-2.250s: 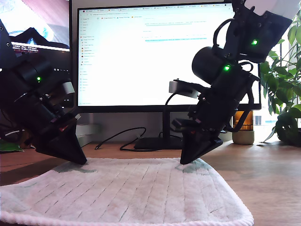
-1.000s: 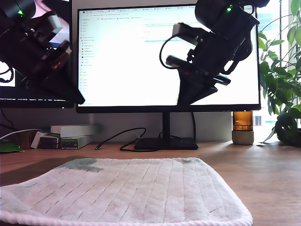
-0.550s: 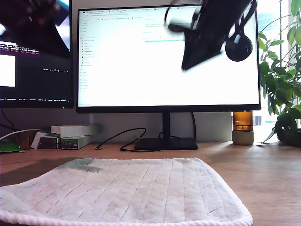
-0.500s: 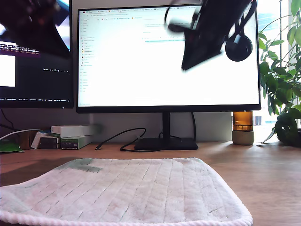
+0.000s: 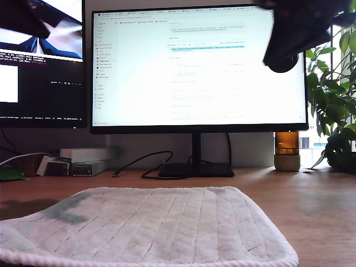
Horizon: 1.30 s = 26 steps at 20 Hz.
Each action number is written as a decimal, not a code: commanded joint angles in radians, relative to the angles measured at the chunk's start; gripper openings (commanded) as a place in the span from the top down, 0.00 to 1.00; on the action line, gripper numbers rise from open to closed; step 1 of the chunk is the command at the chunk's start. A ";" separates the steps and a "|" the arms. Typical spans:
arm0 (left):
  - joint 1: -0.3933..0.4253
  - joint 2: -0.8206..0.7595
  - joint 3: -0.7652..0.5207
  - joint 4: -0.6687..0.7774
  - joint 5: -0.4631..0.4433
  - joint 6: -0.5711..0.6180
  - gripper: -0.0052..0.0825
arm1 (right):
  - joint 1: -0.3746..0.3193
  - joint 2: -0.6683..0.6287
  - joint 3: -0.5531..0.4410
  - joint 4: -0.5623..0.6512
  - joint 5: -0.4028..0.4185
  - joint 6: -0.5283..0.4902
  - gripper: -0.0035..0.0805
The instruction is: Fold the tea towel to a neat square and place it to the right
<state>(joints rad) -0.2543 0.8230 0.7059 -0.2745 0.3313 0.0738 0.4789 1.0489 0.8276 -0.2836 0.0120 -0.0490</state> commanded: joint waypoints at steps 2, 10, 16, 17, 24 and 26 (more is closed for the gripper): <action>-0.030 -0.067 -0.124 0.005 0.002 -0.050 0.96 | 0.038 -0.079 -0.122 -0.001 0.010 0.027 0.97; -0.237 -0.245 -0.232 -0.207 -0.013 -0.156 0.96 | 0.185 -0.286 -0.305 -0.197 0.024 0.077 0.97; -0.367 -0.248 -0.231 -0.253 0.024 -0.172 0.96 | 0.240 -0.307 -0.304 -0.245 0.017 0.075 0.97; -0.374 -0.248 -0.231 -0.253 0.027 -0.172 0.96 | 0.240 -0.308 -0.304 -0.245 0.015 0.076 0.97; -0.421 -0.232 -0.230 -0.322 0.018 0.104 0.84 | 0.266 -0.307 -0.304 -0.253 -0.051 -0.150 0.97; -0.460 -0.198 -0.229 -0.334 -0.040 0.187 0.76 | 0.299 -0.307 -0.304 -0.252 -0.095 -0.293 0.92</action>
<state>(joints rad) -0.7040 0.6064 0.4751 -0.6075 0.3088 0.2253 0.7673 0.7433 0.5346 -0.5404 -0.0731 -0.2790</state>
